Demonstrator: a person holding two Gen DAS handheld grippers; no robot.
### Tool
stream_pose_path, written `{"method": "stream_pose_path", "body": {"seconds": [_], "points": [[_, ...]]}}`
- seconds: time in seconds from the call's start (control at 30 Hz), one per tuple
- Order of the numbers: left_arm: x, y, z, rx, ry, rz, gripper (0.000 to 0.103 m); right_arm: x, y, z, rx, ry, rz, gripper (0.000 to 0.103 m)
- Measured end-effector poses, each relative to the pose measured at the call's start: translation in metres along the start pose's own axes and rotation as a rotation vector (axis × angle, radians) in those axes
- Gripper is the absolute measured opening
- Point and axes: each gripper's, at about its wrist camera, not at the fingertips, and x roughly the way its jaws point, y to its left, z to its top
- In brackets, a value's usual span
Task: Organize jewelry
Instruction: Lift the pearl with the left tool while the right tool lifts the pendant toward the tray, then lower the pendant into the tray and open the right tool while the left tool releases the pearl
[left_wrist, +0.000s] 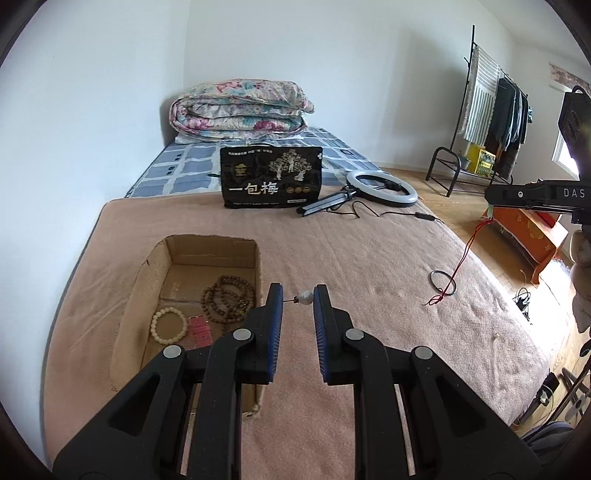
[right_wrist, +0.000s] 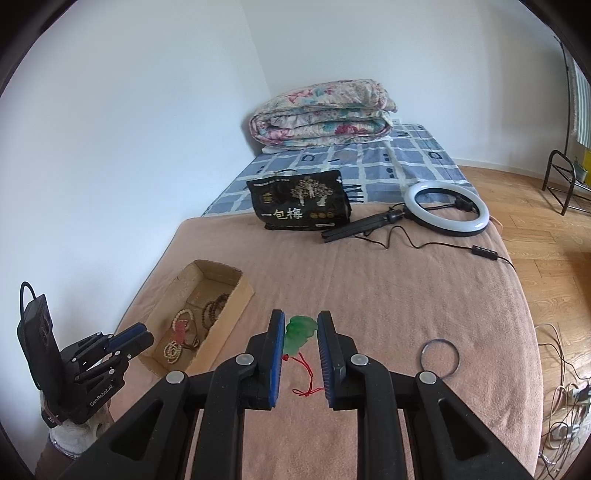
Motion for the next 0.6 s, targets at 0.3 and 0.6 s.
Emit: {"method": "stream_pose_path", "body": {"seconds": [0.3, 0.6], "points": [[-0.012, 0.051, -0.007, -0.044, -0.004, 0.066, 0.015, 0.024, 0.06, 0.014, -0.072, 0.008, 0.07, 0.017], [-0.01, 0.084, -0.014, -0.076, 0.007, 0.102, 0.015, 0.051, 0.108, 0.02, -0.13, 0.032, 0.134, 0.017]]}}
